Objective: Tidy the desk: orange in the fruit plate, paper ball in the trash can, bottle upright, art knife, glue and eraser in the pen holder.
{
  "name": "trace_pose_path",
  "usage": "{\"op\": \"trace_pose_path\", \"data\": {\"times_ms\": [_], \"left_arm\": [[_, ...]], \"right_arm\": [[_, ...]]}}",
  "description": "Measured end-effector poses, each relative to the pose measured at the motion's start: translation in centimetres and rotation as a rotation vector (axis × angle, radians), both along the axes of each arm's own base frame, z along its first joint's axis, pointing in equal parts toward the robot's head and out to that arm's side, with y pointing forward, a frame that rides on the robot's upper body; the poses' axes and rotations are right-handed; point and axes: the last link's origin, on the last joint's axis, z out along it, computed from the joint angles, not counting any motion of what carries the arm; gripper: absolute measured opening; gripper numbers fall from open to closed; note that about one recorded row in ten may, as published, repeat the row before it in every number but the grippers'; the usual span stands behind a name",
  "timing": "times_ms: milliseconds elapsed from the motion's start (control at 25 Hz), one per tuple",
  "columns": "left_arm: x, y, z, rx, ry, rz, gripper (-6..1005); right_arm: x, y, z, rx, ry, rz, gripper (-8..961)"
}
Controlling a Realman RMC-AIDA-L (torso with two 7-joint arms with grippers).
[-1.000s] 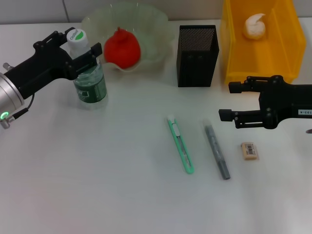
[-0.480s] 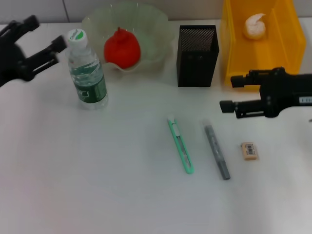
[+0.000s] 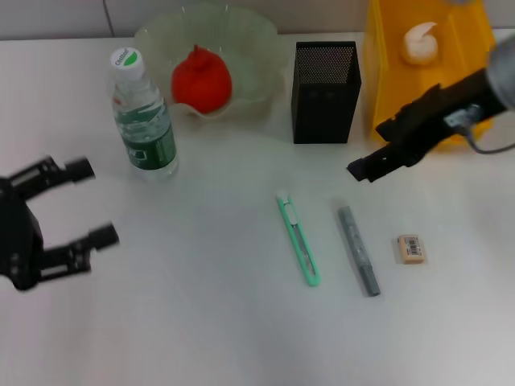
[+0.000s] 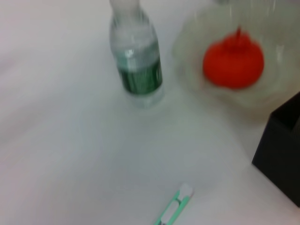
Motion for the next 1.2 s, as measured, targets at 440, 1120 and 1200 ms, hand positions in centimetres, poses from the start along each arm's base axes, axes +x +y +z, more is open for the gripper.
{"op": "trace_pose_path", "data": {"times_ms": [440,1120,1200], "left_arm": [[-0.2,-1.5,-1.2,-0.085,0.015,-0.016,850],[-0.4,-1.2,-1.9,-0.098,0.017,0.006,851],[-0.5,-1.2,-2.1,-0.100,0.018,0.013,851]], "right_arm": [[-3.7,1.7,-6.7,-0.101,-0.272,-0.112,790],[-2.5,2.2,-13.2,-0.085,-0.290,-0.125,785],[-2.4,2.2,-13.6,-0.081,-0.292,-0.123,778]]}}
